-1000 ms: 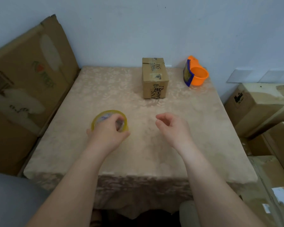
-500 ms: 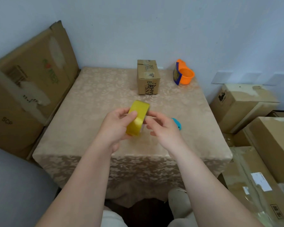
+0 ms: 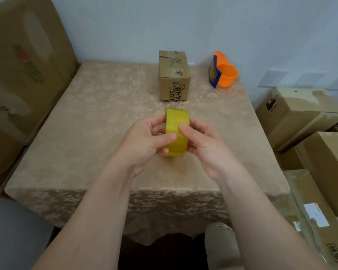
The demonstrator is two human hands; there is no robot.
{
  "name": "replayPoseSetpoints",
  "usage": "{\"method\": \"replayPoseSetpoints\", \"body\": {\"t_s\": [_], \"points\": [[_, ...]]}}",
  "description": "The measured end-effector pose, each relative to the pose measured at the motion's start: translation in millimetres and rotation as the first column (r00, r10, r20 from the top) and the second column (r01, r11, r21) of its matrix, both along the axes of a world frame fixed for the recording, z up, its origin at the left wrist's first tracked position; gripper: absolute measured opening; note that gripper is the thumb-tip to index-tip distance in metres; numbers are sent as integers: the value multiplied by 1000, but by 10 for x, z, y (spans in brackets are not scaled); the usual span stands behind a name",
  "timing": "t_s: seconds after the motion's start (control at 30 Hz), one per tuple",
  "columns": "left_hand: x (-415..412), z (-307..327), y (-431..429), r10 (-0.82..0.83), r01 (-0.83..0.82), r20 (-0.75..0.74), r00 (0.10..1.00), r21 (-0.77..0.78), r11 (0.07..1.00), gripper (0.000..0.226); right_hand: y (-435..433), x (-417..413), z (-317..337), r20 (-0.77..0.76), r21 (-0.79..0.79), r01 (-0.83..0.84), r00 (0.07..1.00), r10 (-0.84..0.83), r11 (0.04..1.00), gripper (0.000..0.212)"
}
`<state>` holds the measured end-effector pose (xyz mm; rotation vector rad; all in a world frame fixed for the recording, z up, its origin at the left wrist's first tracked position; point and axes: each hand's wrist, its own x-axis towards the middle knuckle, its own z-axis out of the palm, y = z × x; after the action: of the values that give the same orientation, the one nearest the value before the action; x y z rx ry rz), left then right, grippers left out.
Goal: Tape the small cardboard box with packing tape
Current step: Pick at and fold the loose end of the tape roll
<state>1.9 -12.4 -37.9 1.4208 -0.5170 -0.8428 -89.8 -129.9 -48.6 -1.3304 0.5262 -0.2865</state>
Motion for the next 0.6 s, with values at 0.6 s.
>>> {"method": "replayPoseSetpoints", "body": {"t_s": [0.6], "points": [[-96,-58,-10,226,-230,45,973,123,965,49,158,-24,6,11,175,-1,1000,-1,985,15]]}}
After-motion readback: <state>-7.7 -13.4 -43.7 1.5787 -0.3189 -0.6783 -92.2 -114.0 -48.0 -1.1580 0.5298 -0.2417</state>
